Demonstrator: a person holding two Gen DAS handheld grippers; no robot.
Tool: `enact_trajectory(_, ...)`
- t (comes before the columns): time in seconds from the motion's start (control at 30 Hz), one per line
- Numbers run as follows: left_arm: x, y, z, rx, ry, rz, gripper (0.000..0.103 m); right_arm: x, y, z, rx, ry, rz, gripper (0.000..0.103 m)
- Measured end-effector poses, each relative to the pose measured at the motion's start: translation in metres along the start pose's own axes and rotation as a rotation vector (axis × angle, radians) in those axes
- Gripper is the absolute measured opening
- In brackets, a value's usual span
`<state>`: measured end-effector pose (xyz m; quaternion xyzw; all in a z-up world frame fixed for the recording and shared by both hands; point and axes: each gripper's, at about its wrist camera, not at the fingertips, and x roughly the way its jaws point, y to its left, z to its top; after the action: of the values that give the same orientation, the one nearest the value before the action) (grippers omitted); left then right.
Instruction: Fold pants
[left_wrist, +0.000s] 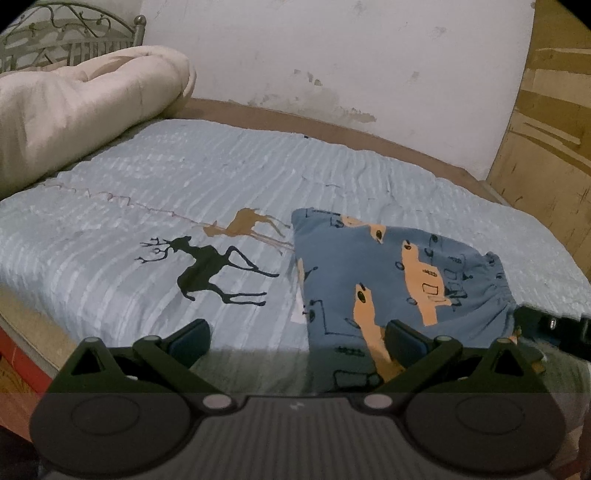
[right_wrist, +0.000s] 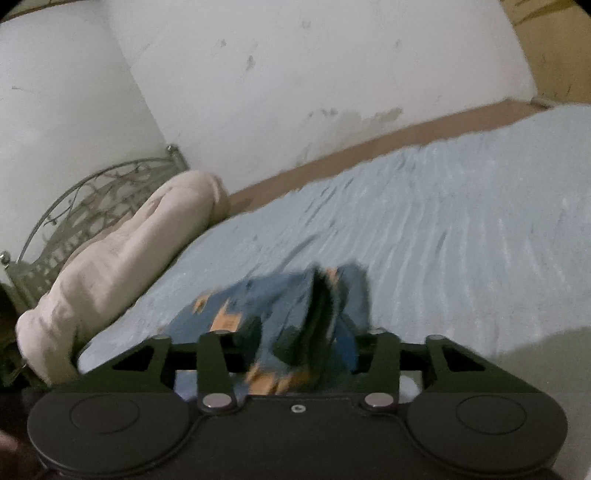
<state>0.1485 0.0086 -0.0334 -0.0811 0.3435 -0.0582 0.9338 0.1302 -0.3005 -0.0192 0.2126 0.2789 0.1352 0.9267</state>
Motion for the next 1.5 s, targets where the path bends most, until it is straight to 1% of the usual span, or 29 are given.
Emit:
enact_trajectory(0.03,0.0,0.0,0.0,0.0,0.002,-0.001,0.102,-0.001,0.003,-0.005,0.002,0.017,0.0,0.05)
enact_trajectory(0.17,0.002,0.001,-0.002,0.007,0.007,0.0,0.102,-0.001,0.01,-0.021,0.012,0.068,0.02,0.056)
enact_trajectory(0.3,0.004,-0.002,-0.005,0.028,0.007,0.011,0.102,0.0,0.014,-0.023,0.052,0.075,0.018,0.059)
enact_trajectory(0.4,0.004,-0.005,-0.008,0.05,0.0,0.021,0.102,0.003,0.015,-0.021,0.093,0.071,0.019,0.06)
enact_trajectory(0.53,0.003,-0.005,-0.007,0.049,0.003,0.019,0.102,0.004,0.008,-0.016,0.206,0.054,0.004,0.06)
enact_trajectory(0.6,0.004,-0.005,-0.007,0.047,0.003,0.019,0.102,0.002,0.011,-0.014,0.197,0.072,-0.009,0.06)
enact_trajectory(0.63,0.004,-0.005,-0.007,0.047,0.003,0.02,0.102,0.0,0.013,-0.015,0.193,0.082,-0.005,0.062)
enact_trajectory(0.7,0.004,-0.005,-0.007,0.049,0.002,0.022,0.102,-0.003,0.016,-0.018,0.197,0.102,0.027,0.065)
enact_trajectory(0.73,0.004,-0.005,-0.007,0.049,0.001,0.022,0.102,-0.004,0.017,-0.019,0.196,0.105,0.039,0.067)
enact_trajectory(0.87,0.002,-0.005,-0.007,0.047,0.003,0.02,0.102,0.002,0.02,-0.018,0.198,0.089,0.052,0.066)
enact_trajectory(0.93,0.002,-0.005,-0.007,0.047,0.002,0.021,0.102,0.006,0.02,-0.015,0.218,0.068,0.044,0.063)
enact_trajectory(1.03,0.001,-0.006,-0.007,0.048,0.0,0.022,0.102,0.011,0.018,-0.014,0.253,0.029,0.003,0.056)
enact_trajectory(1.1,-0.001,-0.006,-0.006,0.044,-0.003,0.016,0.102,0.013,0.013,-0.014,0.292,0.011,-0.017,0.048)
enact_trajectory(1.13,-0.003,-0.006,-0.006,0.041,-0.005,0.008,0.102,0.013,0.012,-0.014,0.298,0.003,-0.032,0.037)
enact_trajectory(1.17,-0.005,-0.006,-0.005,0.036,-0.007,-0.001,0.102,0.014,0.011,-0.013,0.293,-0.003,-0.044,0.033)
enact_trajectory(1.27,-0.011,-0.005,-0.002,0.02,-0.02,-0.032,0.102,0.007,0.011,-0.014,0.276,-0.026,-0.047,0.028)
enact_trajectory(1.37,-0.013,-0.004,0.0,0.017,-0.027,-0.035,0.102,-0.006,0.015,-0.013,0.225,-0.068,-0.069,0.027)
enact_trajectory(1.43,-0.008,-0.004,-0.001,0.015,-0.012,-0.025,0.102,-0.016,0.016,-0.015,0.191,-0.089,-0.099,0.027)
enact_trajectory(1.5,-0.002,-0.003,-0.004,0.016,0.018,-0.008,0.102,-0.015,0.012,-0.019,0.172,-0.07,-0.115,0.027)
